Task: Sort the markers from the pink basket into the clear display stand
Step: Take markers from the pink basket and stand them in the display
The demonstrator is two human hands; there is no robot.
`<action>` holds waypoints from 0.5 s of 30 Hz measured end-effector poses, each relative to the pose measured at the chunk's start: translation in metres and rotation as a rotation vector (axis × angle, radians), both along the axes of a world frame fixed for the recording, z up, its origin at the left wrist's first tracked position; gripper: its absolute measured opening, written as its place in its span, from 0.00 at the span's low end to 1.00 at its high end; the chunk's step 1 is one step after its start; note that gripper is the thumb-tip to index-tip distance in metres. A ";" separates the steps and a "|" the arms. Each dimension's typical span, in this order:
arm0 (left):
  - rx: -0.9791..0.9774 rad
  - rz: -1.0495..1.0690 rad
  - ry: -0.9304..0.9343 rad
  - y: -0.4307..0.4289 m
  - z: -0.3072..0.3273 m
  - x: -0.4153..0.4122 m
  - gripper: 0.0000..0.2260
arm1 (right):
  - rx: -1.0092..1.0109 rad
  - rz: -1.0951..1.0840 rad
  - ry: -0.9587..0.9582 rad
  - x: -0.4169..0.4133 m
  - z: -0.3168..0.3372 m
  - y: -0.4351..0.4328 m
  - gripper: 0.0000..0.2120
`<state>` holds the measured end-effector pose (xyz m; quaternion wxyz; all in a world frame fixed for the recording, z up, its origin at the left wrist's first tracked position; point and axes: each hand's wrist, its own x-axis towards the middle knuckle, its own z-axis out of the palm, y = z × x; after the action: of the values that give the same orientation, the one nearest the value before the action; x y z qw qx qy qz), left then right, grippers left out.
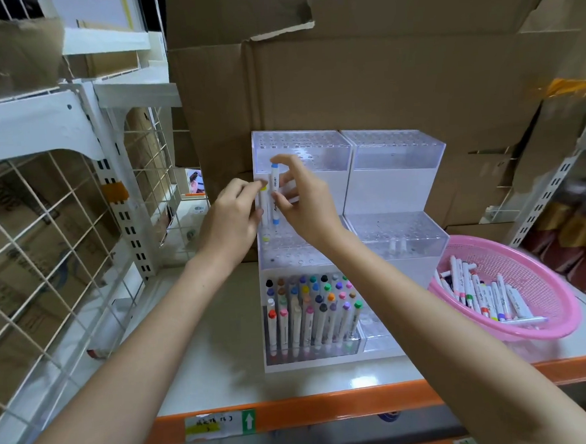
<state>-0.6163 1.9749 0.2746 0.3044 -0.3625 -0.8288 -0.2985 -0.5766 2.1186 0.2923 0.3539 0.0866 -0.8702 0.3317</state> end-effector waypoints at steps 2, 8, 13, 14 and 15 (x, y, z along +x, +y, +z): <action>-0.047 0.009 0.043 -0.002 0.000 0.001 0.20 | 0.024 -0.011 -0.007 0.000 0.003 0.000 0.22; -0.139 0.079 0.098 -0.009 0.004 0.004 0.21 | 0.122 -0.025 -0.038 0.001 0.005 0.002 0.21; -0.170 0.110 0.076 -0.012 0.003 0.008 0.26 | 0.147 -0.010 -0.127 0.003 -0.005 0.001 0.20; -0.175 0.114 0.072 -0.012 0.002 0.009 0.26 | 0.155 -0.007 -0.141 0.004 -0.007 0.001 0.20; -0.183 0.120 0.068 -0.012 0.002 0.010 0.27 | 0.162 -0.008 -0.149 0.005 -0.009 0.000 0.19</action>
<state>-0.6066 1.9631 0.2764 0.3154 -0.3482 -0.8620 -0.1905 -0.5720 2.1191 0.2838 0.2816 0.0867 -0.9182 0.2646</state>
